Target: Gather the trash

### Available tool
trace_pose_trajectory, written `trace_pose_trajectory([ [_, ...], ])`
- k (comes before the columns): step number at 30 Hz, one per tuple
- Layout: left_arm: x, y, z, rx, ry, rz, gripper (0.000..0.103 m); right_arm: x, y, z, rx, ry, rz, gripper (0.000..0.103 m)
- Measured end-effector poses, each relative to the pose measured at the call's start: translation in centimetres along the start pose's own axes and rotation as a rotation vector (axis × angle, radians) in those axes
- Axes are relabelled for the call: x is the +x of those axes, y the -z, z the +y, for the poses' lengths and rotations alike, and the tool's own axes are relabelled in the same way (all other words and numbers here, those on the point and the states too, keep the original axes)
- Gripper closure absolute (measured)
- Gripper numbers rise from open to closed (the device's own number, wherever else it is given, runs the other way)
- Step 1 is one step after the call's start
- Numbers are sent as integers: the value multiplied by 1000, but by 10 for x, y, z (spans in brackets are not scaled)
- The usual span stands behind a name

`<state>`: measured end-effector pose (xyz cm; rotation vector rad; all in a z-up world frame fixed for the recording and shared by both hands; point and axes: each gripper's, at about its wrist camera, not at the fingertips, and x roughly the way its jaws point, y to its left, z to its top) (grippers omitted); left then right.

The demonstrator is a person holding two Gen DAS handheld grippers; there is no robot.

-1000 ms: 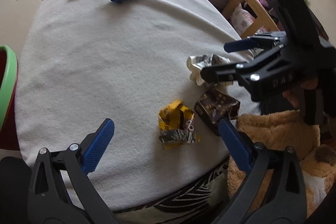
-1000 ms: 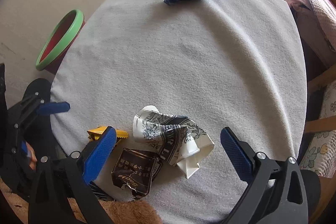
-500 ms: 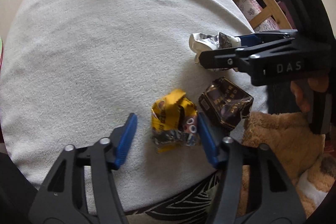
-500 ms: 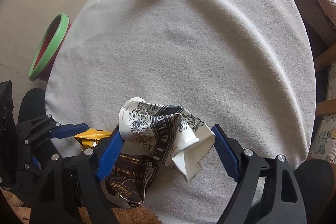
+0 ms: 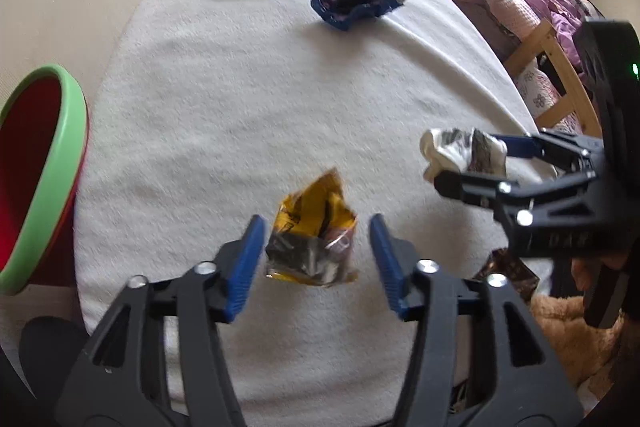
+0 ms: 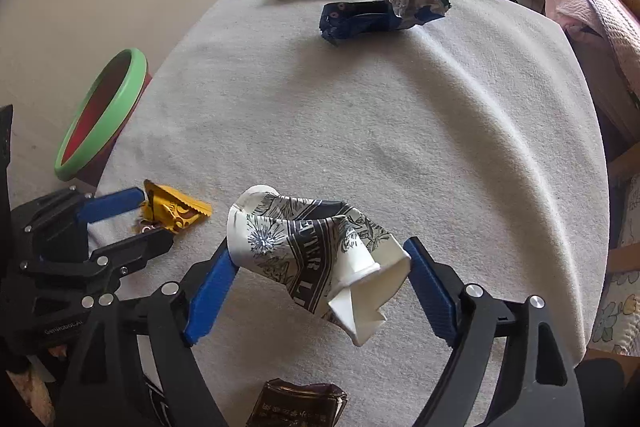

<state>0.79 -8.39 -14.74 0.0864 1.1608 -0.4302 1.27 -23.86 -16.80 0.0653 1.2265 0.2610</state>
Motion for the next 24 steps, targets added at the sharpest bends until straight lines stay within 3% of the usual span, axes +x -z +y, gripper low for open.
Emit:
trace_pose_trajectory([
  [4, -7, 0, 3, -36, 5, -71, 25, -1, 4, -5, 11, 7, -18, 21],
  [9, -9, -2, 4, -71, -21, -121, 15, 2, 7, -8, 29, 0, -22, 20],
  [20, 0, 2, 9, -112, -44, -112, 16, 5, 8, -9, 51, -11, -15, 20],
  [24, 5, 2, 15, -143, -42, -71, 31, 7, 6, -9, 63, -14, -13, 20],
])
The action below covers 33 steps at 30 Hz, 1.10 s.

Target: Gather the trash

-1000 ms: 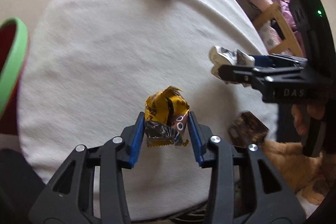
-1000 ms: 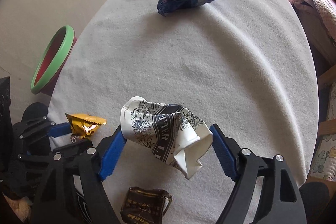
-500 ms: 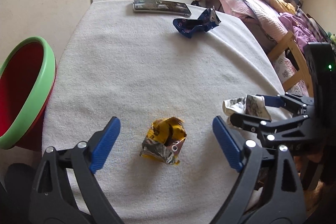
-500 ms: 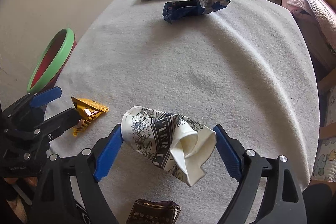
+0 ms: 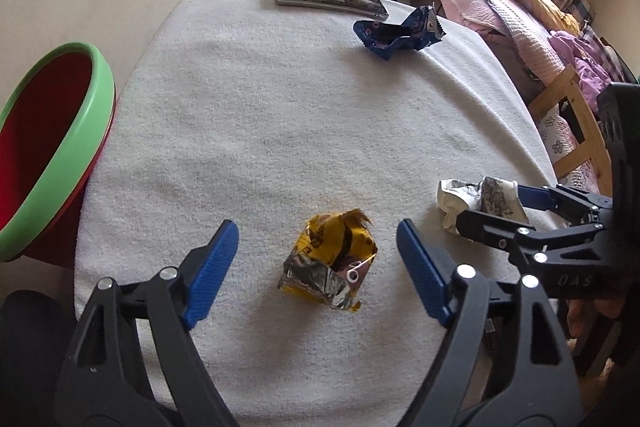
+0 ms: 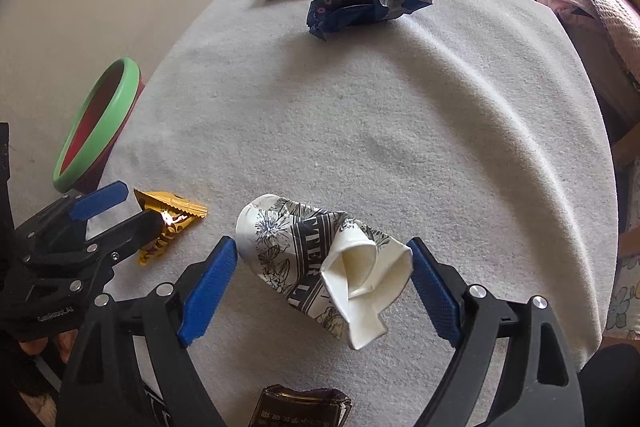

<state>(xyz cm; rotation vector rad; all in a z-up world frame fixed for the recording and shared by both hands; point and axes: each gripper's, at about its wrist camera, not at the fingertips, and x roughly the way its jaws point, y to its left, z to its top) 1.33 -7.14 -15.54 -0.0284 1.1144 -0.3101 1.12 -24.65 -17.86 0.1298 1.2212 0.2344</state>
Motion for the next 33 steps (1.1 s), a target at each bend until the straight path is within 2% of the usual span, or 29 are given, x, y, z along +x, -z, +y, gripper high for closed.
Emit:
trace_pose_trajectory([
  [3, 3, 2, 4, -12, -6, 20, 47, 4, -2, -2, 16, -2, 15, 23],
  [6, 1, 4, 6, -13, 8, 4, 67, 3, -2, -2, 10, 0, 4, 24],
  [9, -1, 5, 2, 15, -4, -7, 81, -1, -3, -1, 8, 2, -16, 27],
  [11, -3, 5, 1, 26, -10, -14, 82, -5, -5, -1, 9, 2, -34, 28],
  [13, -6, 4, 2, 29, -17, -20, 89, -11, -6, 2, 8, -2, -51, 28],
  [15, -10, 4, 4, 25, -25, -26, 91, -17, -9, 6, 2, -9, -68, 28],
  [24, -27, 2, 24, -45, -25, -59, 93, -28, -12, 25, -33, -31, -86, 28],
  [27, -27, 1, 26, -64, 20, -54, 92, -28, -10, 27, -34, -29, -80, 28],
  [29, -27, 0, 23, -60, 38, -59, 76, -28, -10, 26, -33, -27, -79, 28],
  [30, -27, -1, 21, -49, 41, -67, 60, -28, -10, 26, -32, -24, -80, 28],
  [31, -26, -2, 17, -31, 47, -78, 55, -28, -9, 26, -30, -21, -82, 28],
  [33, -20, -6, 11, 4, 46, -69, 52, -29, -10, 23, -21, -13, -85, 27],
])
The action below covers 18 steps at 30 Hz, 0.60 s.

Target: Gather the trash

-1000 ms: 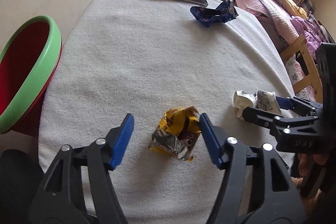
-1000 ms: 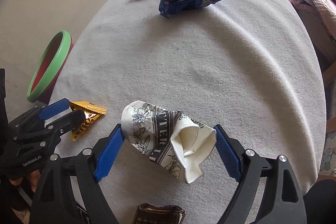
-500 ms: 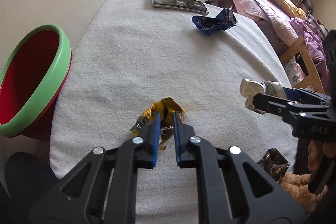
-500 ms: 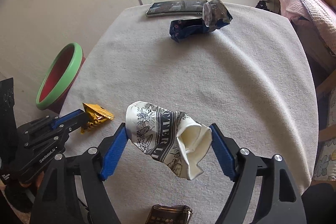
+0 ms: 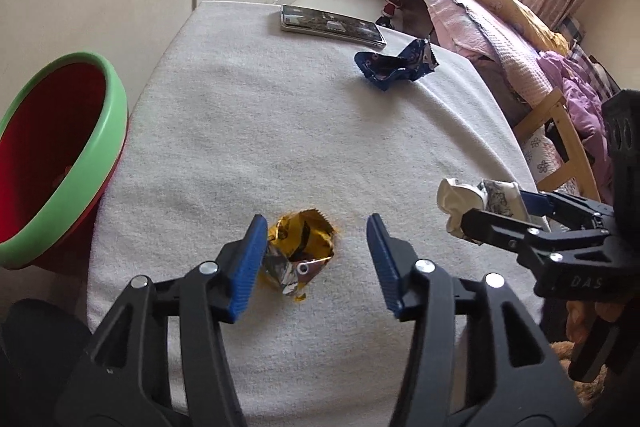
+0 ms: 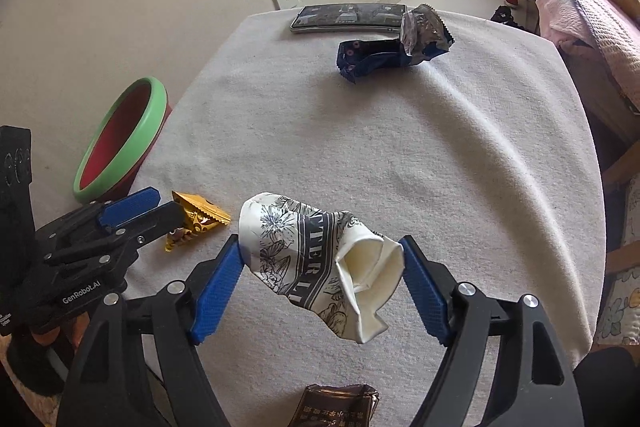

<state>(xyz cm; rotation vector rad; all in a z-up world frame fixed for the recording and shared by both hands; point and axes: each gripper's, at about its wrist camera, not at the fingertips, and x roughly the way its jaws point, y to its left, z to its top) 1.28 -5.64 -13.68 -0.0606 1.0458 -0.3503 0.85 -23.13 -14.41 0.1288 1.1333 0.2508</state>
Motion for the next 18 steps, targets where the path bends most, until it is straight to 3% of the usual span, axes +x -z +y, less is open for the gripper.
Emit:
trace_pose_trajectory([
  [4, 31, 0, -2, 33, -31, 99, 55, -1, 2, -7, 23, 13, 1, 27],
  [5, 37, 2, 0, 20, -26, 121, 60, -2, 3, -9, 27, 16, -1, 27],
  [6, 41, 4, 3, 7, -18, 143, 73, -2, 4, -10, 31, 17, -1, 27],
  [10, 36, 4, 10, -24, -9, 135, 83, -1, 6, -10, 40, 11, 7, 27],
  [18, -7, -5, 16, -60, -19, 20, 84, -4, 1, 7, -5, -16, -5, 27],
])
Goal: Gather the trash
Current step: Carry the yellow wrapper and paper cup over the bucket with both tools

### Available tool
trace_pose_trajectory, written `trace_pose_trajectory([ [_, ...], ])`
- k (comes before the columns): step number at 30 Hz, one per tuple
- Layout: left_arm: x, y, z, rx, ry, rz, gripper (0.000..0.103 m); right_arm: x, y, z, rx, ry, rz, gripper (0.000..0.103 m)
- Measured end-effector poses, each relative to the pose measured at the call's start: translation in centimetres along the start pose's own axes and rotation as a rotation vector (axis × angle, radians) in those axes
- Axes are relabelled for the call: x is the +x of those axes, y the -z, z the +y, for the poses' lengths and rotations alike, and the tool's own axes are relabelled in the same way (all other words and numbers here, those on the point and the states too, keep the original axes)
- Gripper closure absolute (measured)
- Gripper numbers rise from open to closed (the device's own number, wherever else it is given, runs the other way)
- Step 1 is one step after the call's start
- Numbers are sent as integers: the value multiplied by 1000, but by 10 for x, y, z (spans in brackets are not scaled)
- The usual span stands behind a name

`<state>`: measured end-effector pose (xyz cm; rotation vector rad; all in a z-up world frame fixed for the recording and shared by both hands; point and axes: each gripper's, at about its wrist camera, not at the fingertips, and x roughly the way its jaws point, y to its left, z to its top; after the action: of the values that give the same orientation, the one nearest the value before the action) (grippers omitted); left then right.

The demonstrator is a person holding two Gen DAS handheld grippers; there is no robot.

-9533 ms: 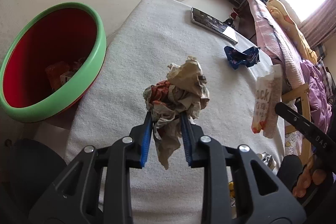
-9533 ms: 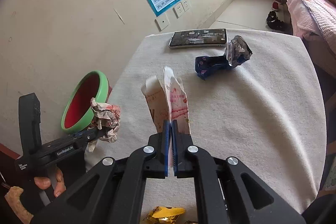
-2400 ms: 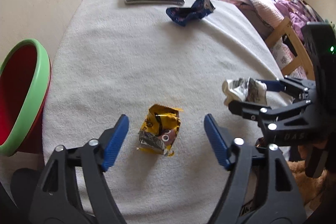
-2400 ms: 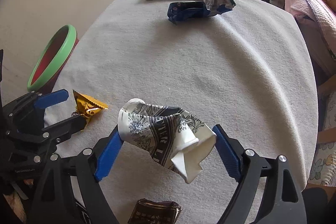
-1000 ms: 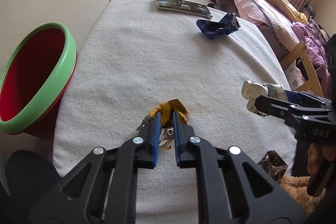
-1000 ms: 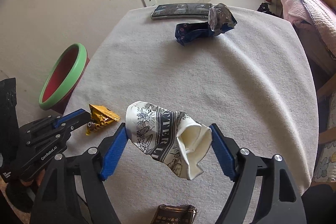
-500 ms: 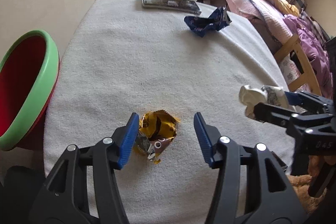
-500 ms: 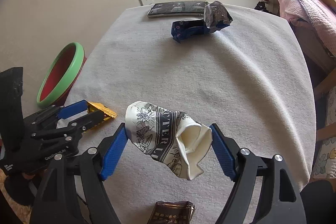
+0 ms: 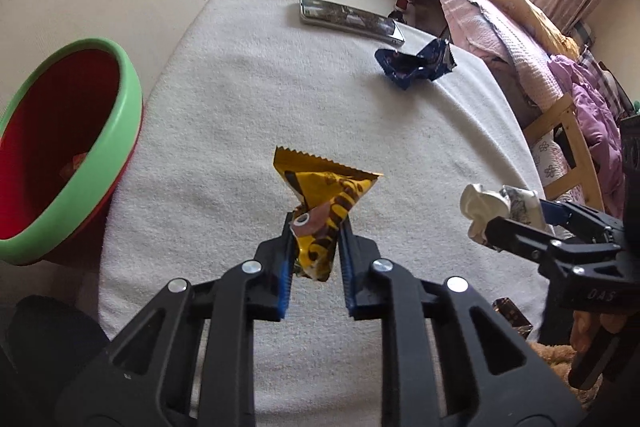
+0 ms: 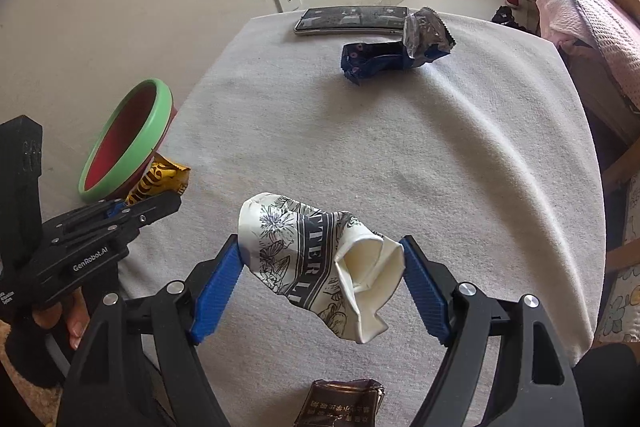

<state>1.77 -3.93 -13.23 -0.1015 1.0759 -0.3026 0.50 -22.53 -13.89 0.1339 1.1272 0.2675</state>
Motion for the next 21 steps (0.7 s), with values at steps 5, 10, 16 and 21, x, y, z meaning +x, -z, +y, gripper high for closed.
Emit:
trace_pose_trajectory([
  [5, -19, -5, 10, -35, -11, -42, 84, 0, -7, 16, -43, -18, -1, 27],
  [10, -31, -8, 26, -73, -38, -68, 84, 3, -17, 39, -98, -34, -7, 27],
  [16, -47, -7, 53, -127, -89, -96, 84, 6, -26, 68, -156, -69, -9, 27],
  [21, -59, -7, 74, -164, -125, -120, 84, 6, -33, 95, -213, -99, -22, 27],
])
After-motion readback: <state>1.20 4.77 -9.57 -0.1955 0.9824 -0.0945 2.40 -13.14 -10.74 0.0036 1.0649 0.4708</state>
